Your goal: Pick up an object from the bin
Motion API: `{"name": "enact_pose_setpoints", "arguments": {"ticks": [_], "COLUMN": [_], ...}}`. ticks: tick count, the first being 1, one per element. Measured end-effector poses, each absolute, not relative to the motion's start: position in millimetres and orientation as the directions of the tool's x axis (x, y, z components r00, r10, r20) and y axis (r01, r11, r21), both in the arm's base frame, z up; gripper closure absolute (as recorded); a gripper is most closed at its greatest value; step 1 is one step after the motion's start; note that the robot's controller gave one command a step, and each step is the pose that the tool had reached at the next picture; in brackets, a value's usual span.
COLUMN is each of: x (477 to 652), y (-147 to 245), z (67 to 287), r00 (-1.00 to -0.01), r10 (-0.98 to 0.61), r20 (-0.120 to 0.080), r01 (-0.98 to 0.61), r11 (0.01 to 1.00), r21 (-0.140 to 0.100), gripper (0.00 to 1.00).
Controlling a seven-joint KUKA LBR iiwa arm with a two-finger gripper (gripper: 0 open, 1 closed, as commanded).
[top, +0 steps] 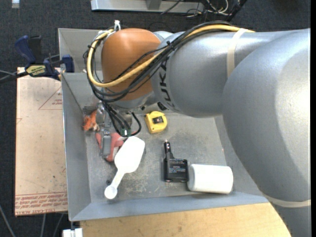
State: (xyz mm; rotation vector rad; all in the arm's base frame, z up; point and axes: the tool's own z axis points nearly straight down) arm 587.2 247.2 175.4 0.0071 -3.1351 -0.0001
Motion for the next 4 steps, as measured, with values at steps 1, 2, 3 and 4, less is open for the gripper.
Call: {"name": "enact_pose_setpoints", "arguments": {"ticks": [1, 2, 3, 4], "x": [589.1, 587.5, 537.4, 524.0], "y": [246, 239, 215, 209], "z": [180, 166, 110, 98], "r00": [-1.0, -0.998, -0.991, -0.996], "r10": [-0.001, 0.056, 0.134, 0.09], "r20": [0.0, -0.006, -0.002, 0.001], "r01": [-0.001, 0.056, 0.134, 0.09], "r11": [1.0, 0.998, 0.991, 0.996], "r21": [0.002, 0.005, 0.003, 0.001], "gripper": [0.0, 0.0, 0.0, 0.0]}}
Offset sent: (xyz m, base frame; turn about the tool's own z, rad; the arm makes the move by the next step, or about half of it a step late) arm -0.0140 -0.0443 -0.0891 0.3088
